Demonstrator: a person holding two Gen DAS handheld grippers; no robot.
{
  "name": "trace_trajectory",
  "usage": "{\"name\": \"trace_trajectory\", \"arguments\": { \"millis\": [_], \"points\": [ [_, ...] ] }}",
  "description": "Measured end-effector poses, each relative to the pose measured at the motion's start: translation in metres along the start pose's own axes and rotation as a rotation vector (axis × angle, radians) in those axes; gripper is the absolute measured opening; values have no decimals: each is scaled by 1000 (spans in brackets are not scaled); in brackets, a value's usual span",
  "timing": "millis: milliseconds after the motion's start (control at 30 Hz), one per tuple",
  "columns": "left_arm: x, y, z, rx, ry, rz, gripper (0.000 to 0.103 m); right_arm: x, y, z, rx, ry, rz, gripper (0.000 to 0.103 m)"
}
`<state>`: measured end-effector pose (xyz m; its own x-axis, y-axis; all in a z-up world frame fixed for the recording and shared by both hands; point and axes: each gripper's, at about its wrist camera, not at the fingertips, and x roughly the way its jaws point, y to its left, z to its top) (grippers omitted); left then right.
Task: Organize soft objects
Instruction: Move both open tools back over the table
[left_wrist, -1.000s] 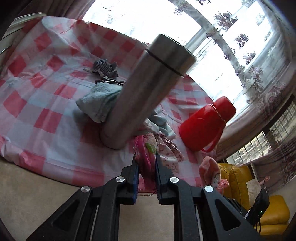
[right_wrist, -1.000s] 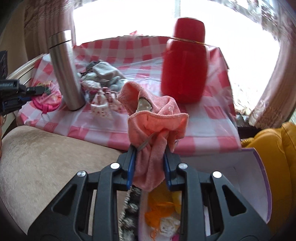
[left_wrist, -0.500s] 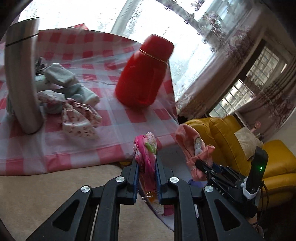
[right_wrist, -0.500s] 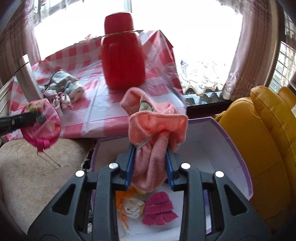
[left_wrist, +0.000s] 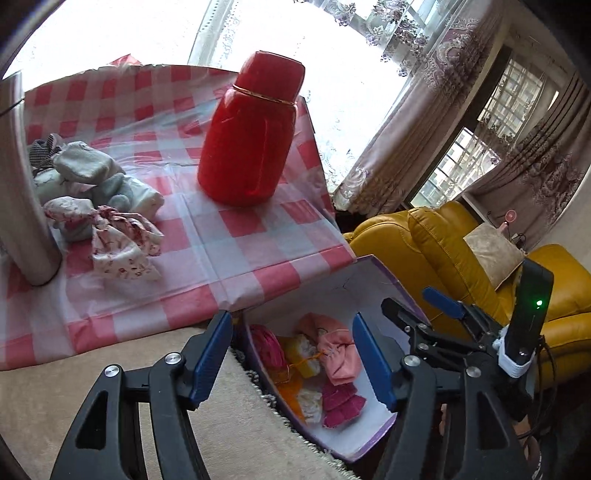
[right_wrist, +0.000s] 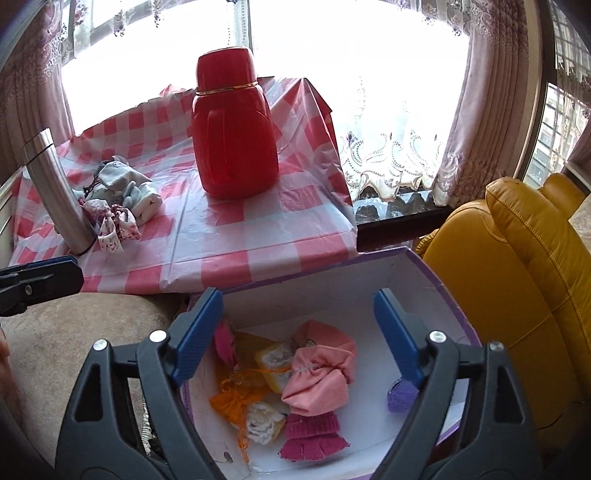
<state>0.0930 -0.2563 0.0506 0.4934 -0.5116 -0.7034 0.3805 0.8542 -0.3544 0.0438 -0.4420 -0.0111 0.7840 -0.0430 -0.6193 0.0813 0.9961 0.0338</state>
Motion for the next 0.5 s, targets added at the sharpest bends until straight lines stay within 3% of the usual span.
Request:
{"name": "trace_trajectory", "arguments": {
  "millis": [100,267,500],
  "points": [
    [-13,11,-2,-6,-23,63,75,-6,8,5,-19,-21,22,96],
    [-51,50,-11,-65,-111,228,79,-9,28,7,-67,-26,54,96],
    [-117,124,-33,-164,-237,429,79,6,69,14,-113,-4,146,96]
  ]
}}
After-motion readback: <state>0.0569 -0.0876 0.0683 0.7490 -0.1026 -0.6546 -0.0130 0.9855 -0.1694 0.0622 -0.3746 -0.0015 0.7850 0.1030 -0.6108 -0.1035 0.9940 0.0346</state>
